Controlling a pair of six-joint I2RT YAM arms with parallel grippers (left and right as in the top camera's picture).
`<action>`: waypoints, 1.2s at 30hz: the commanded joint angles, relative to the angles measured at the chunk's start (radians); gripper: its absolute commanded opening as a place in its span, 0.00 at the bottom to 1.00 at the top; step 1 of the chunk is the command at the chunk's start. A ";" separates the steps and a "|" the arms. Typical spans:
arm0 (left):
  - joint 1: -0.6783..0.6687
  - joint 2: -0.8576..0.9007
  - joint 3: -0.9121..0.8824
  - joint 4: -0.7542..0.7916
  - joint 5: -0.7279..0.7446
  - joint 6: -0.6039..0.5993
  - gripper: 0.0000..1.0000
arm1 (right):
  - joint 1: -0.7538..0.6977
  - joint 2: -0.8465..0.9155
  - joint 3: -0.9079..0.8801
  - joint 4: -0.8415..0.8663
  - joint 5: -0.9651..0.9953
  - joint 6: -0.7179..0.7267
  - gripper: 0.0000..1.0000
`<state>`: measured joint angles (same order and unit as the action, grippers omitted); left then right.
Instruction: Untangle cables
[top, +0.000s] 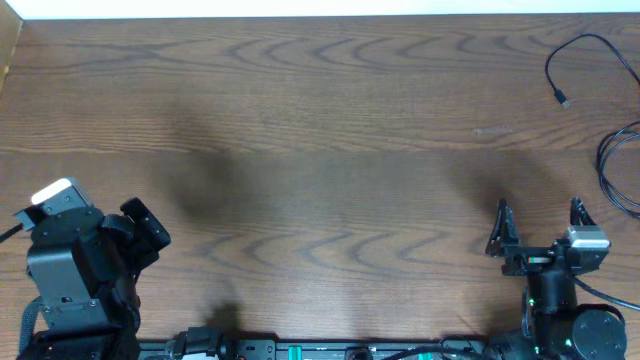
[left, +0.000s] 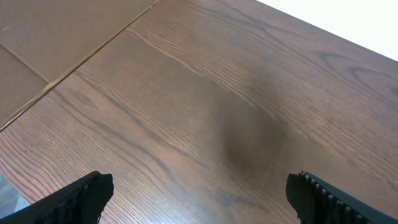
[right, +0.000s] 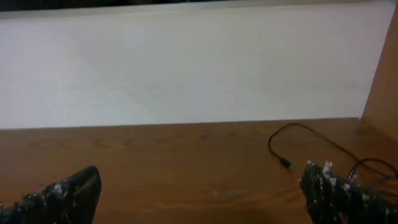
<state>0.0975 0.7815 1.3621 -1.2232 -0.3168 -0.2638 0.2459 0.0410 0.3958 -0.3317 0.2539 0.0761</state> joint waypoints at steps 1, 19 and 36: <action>0.002 -0.002 0.014 0.001 -0.010 0.009 0.95 | -0.001 0.000 0.013 -0.005 0.063 0.043 0.99; 0.002 -0.002 0.014 0.002 -0.009 0.009 0.95 | -0.001 0.000 -0.312 0.177 -0.113 0.072 0.99; 0.002 -0.002 0.014 0.001 -0.010 0.009 0.95 | -0.004 0.027 -0.390 0.264 -0.160 0.095 0.99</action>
<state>0.0975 0.7815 1.3621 -1.2232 -0.3168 -0.2638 0.2459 0.0486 0.0105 -0.0650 0.1040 0.1680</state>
